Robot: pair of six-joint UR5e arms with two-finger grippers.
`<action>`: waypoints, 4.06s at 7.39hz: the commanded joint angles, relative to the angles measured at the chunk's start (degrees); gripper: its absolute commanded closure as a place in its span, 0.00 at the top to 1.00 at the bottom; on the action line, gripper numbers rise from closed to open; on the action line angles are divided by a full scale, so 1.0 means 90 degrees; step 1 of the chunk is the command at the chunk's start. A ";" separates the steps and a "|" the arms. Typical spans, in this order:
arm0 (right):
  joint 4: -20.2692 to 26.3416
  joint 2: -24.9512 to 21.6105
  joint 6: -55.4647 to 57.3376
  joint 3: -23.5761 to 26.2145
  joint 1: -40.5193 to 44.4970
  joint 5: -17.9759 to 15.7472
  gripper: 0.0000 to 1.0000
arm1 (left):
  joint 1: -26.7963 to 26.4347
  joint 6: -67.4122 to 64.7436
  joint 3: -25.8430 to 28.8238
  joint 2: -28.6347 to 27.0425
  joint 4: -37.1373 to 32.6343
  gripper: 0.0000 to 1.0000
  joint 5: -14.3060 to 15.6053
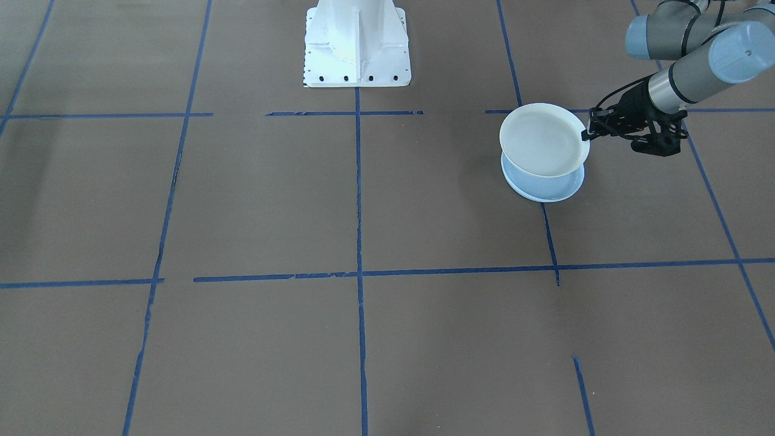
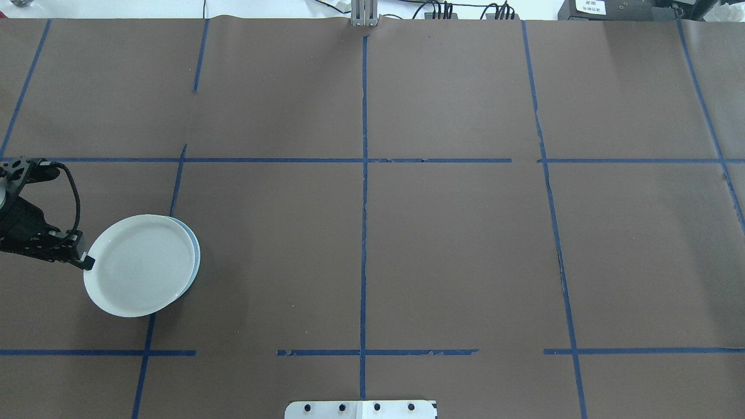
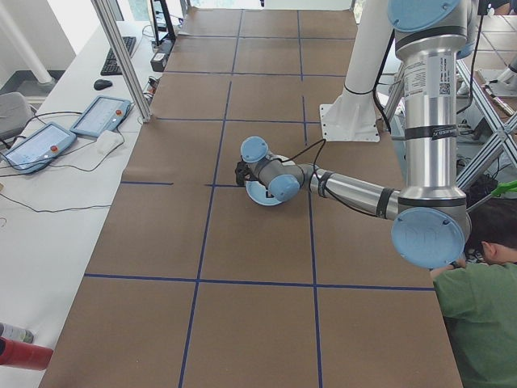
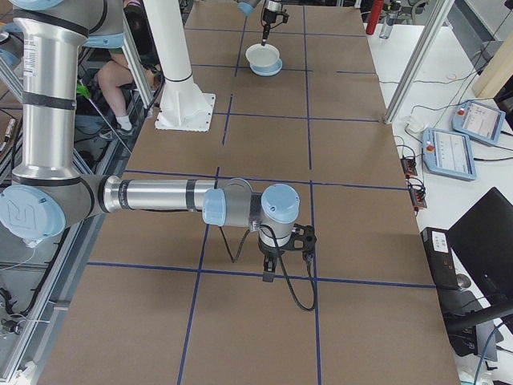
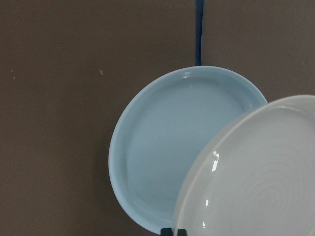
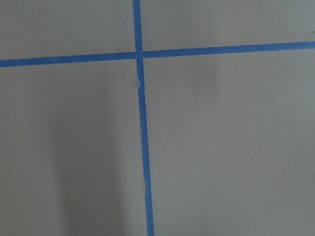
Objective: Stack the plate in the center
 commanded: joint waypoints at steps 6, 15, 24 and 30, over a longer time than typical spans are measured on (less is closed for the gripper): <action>0.0000 0.0000 0.0000 0.0000 0.0000 0.0000 1.00 | -0.0084 0.0095 0.0546 -0.0156 0.0011 0.00 -0.0127; 0.0000 0.0000 0.0000 0.0000 0.0000 0.0000 1.00 | -0.0511 0.0046 0.0577 -0.0293 0.0021 1.00 -0.0108; -0.0010 0.0000 0.0000 0.0000 0.0000 0.0000 1.00 | -0.4713 0.6550 0.0673 -0.0665 0.4542 1.00 0.0924; 0.0000 0.0000 0.0000 0.0000 0.0000 0.0000 1.00 | -0.4694 0.6531 0.0634 -0.0449 0.4493 1.00 0.0937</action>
